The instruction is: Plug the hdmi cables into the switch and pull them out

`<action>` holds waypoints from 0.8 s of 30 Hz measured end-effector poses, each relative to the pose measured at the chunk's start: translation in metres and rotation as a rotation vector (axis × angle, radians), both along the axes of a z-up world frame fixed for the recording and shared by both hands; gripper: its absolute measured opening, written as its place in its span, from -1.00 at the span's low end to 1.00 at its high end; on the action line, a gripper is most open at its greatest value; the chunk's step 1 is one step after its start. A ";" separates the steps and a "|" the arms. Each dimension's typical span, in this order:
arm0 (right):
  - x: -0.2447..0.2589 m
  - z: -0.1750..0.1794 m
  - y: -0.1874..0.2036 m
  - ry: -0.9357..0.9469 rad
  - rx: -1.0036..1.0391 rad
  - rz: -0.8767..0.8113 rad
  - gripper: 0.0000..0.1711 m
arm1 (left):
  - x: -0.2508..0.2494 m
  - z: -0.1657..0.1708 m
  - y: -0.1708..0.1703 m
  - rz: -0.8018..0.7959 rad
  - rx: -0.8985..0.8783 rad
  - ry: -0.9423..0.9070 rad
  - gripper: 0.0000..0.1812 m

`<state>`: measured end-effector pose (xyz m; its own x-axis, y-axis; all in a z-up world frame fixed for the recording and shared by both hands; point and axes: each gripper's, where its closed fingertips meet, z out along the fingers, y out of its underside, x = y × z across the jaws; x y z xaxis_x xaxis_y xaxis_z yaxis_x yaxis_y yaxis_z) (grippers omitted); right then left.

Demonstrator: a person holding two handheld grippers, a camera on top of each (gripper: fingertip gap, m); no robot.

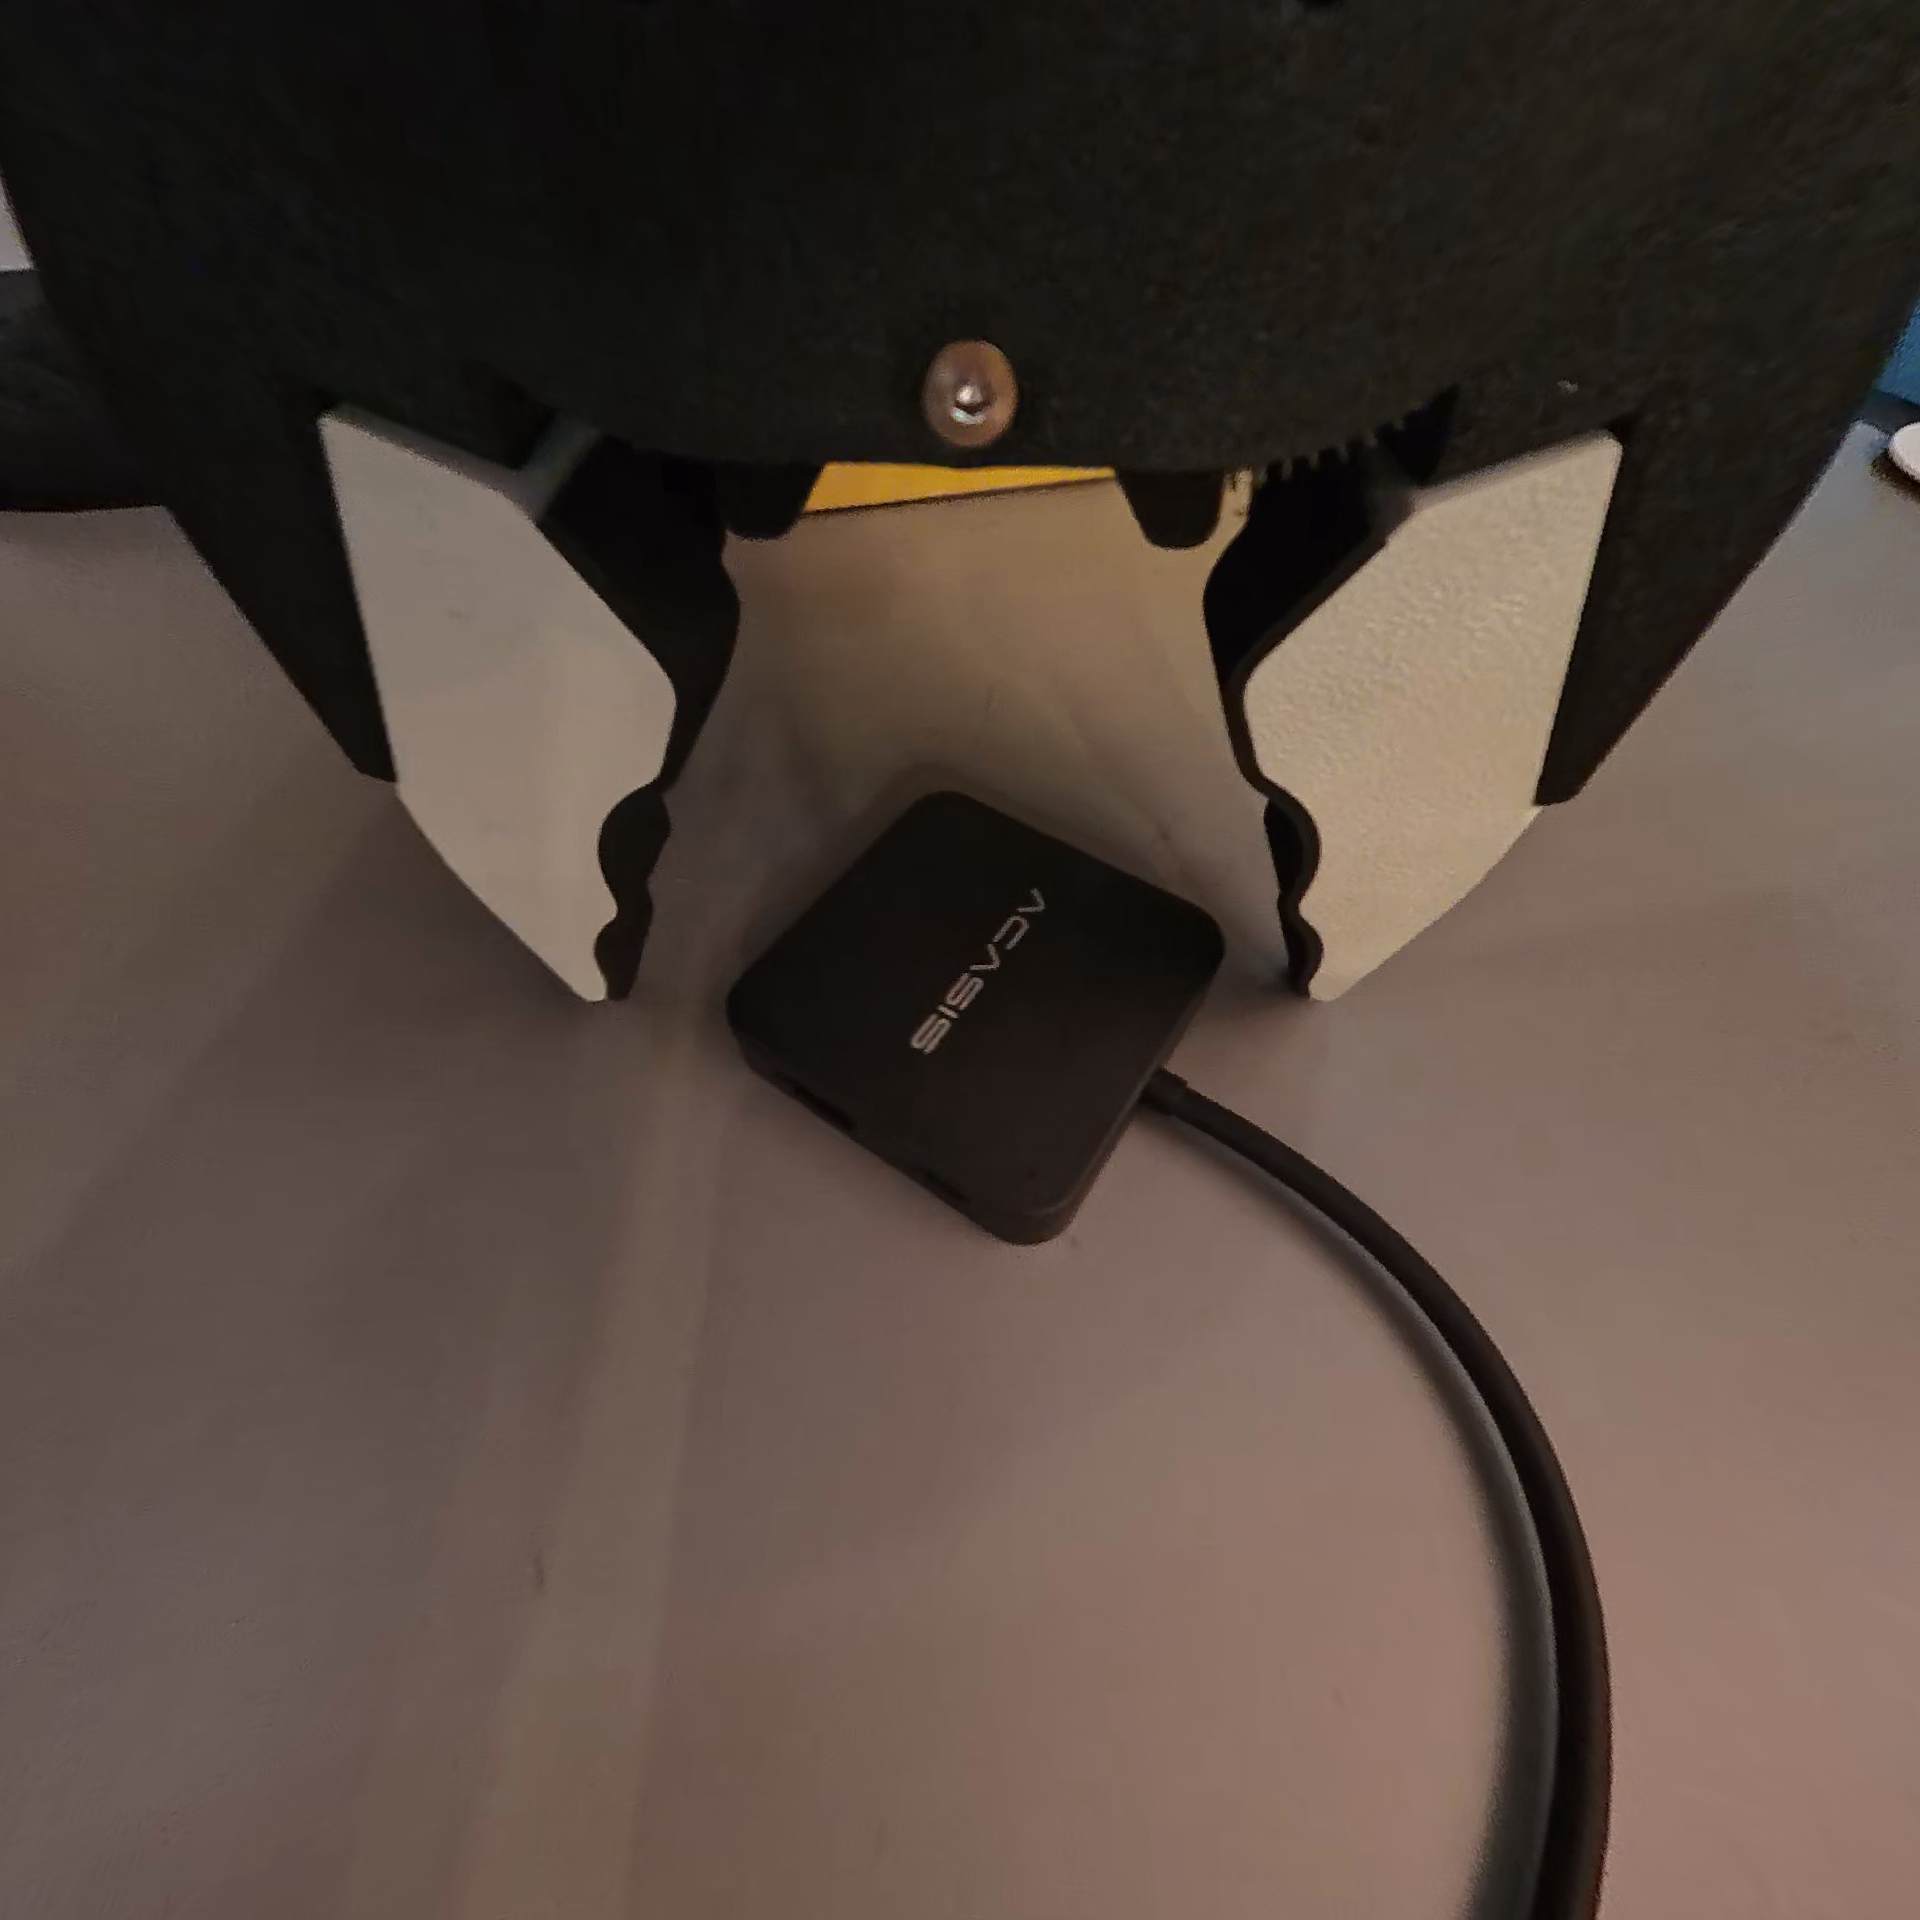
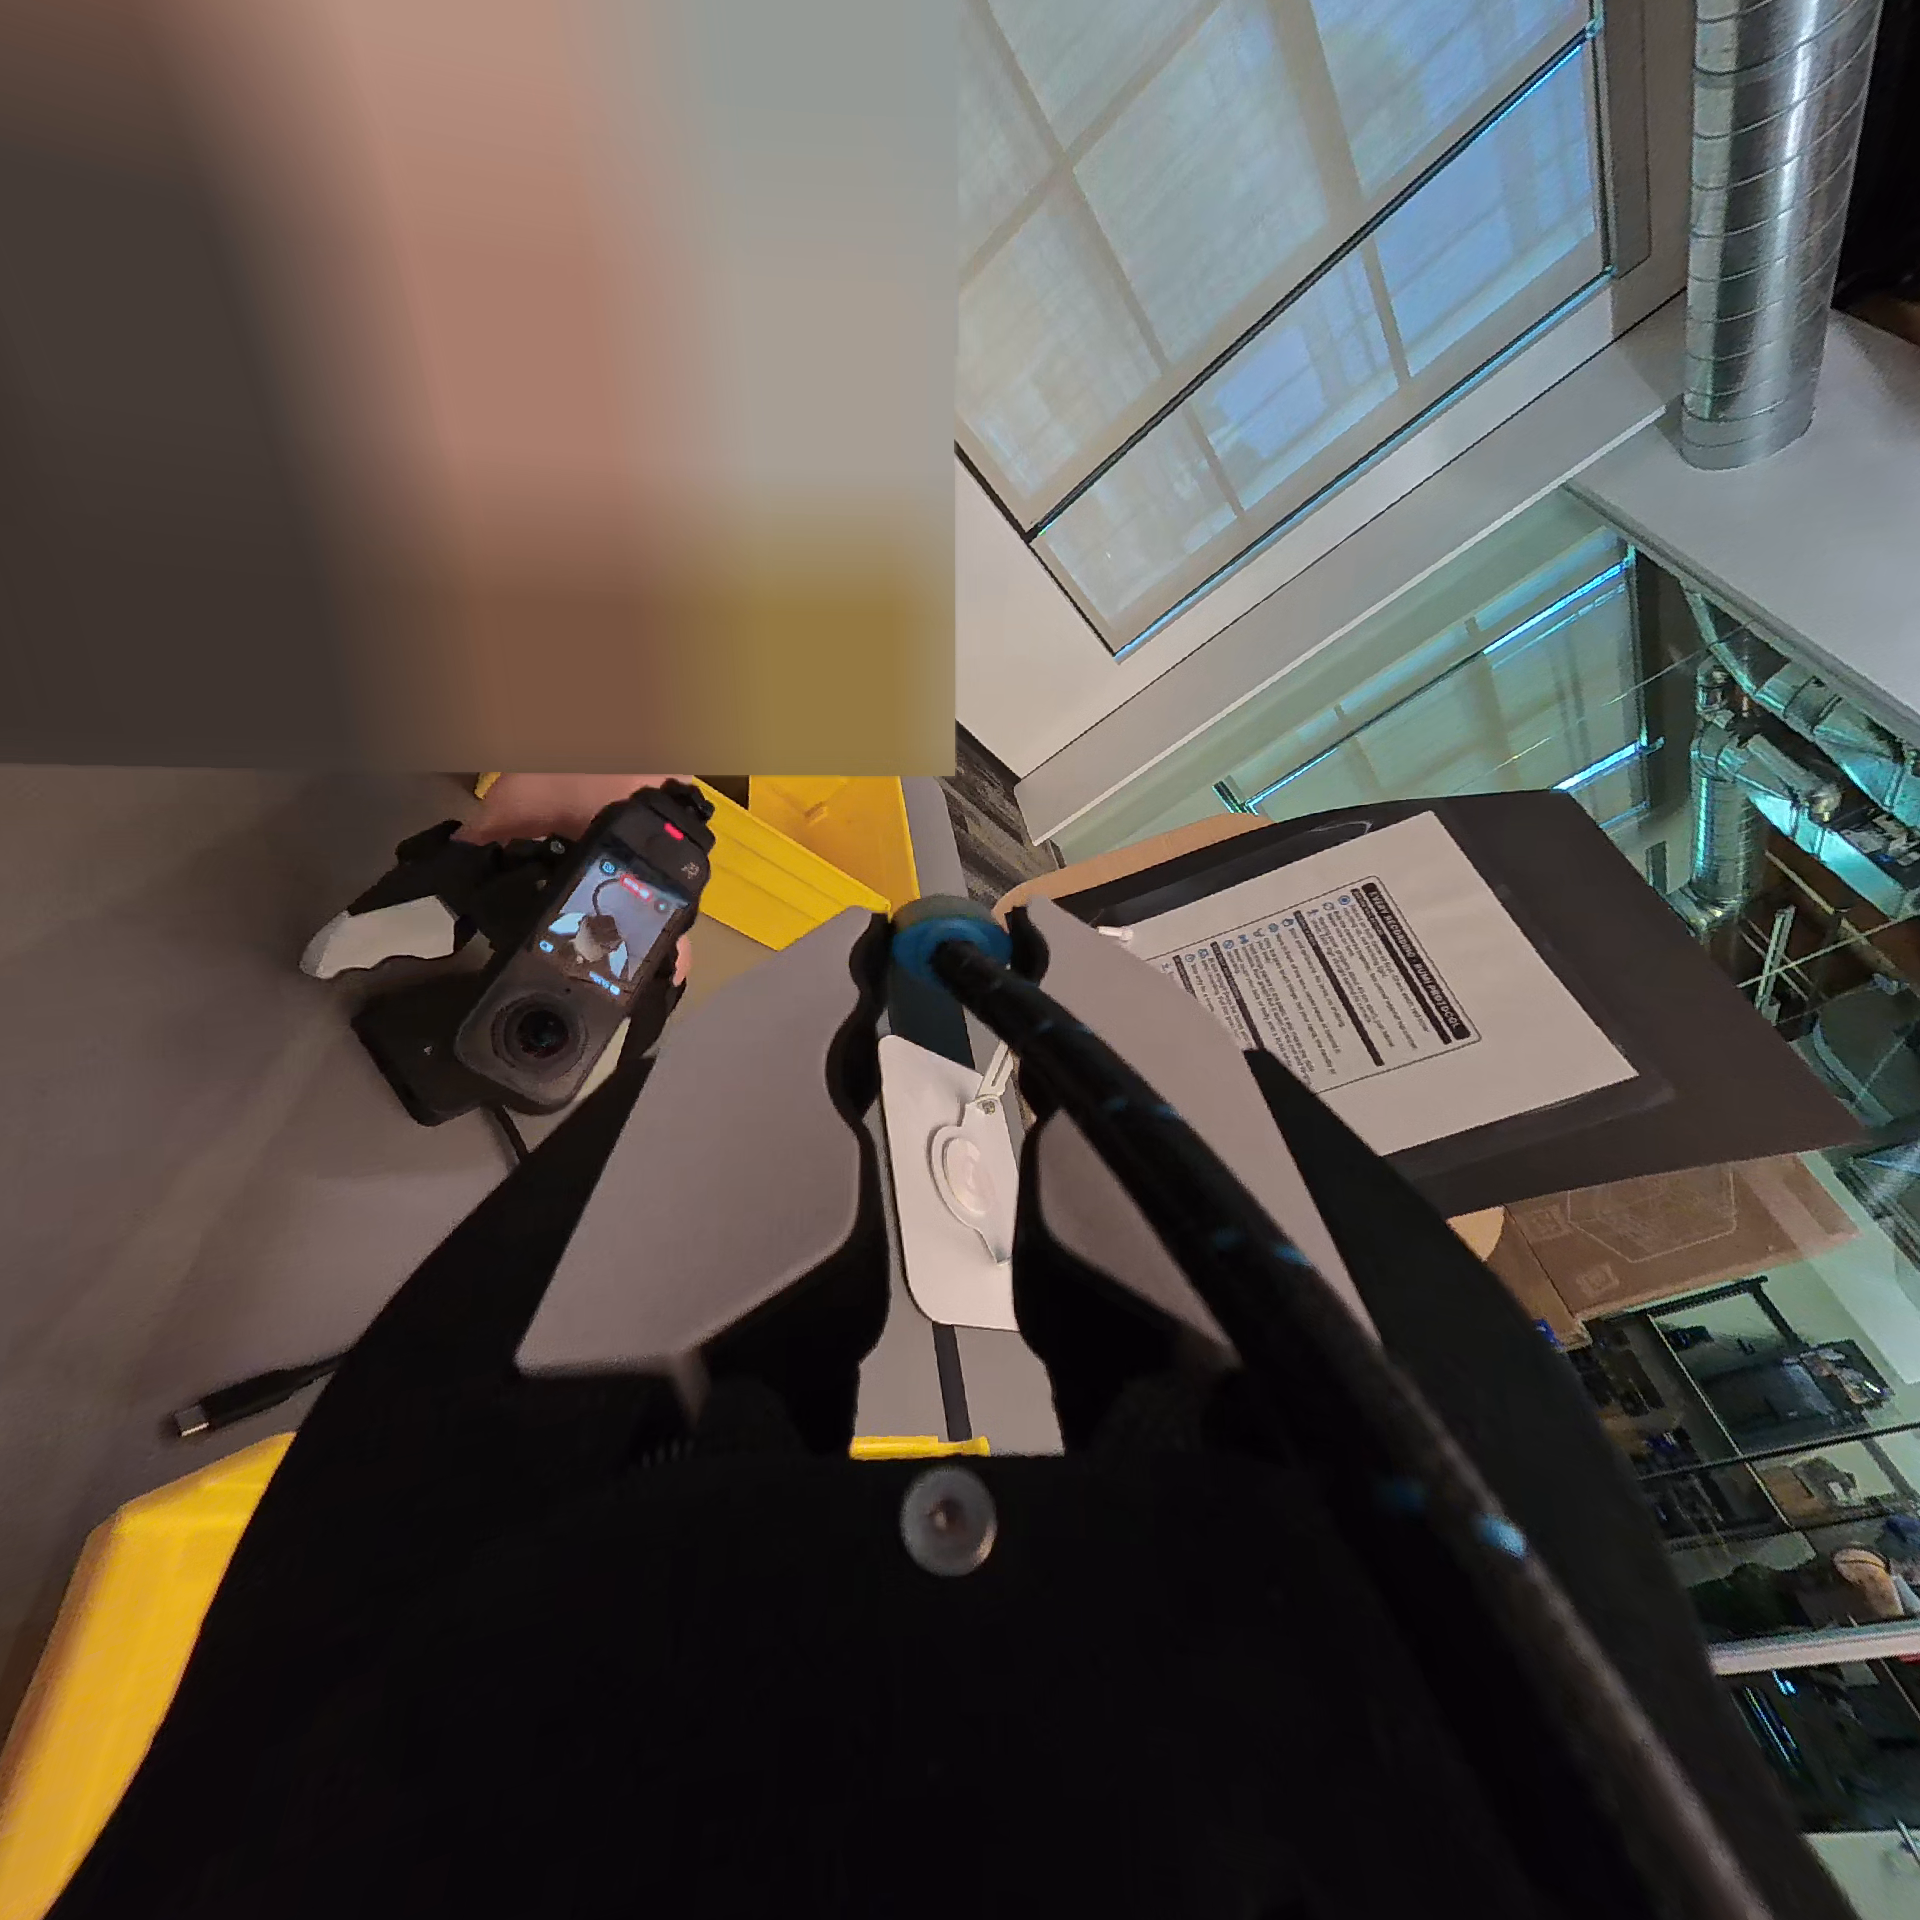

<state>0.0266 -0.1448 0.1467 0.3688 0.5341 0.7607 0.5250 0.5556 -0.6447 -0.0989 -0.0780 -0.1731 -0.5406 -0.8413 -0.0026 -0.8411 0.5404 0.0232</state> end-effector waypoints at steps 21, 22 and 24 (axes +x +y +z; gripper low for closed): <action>0.000 -0.008 0.008 -0.028 -0.019 -0.012 -0.72 | 0.006 0.004 0.000 -0.179 0.010 0.025 0.02; -0.001 -0.009 0.009 -0.030 -0.022 -0.011 -0.72 | 0.006 0.003 0.000 -0.173 -0.002 0.009 0.02; -0.002 -0.011 0.010 -0.037 -0.026 -0.013 -0.73 | 0.006 0.003 -0.001 -0.164 -0.033 -0.027 0.02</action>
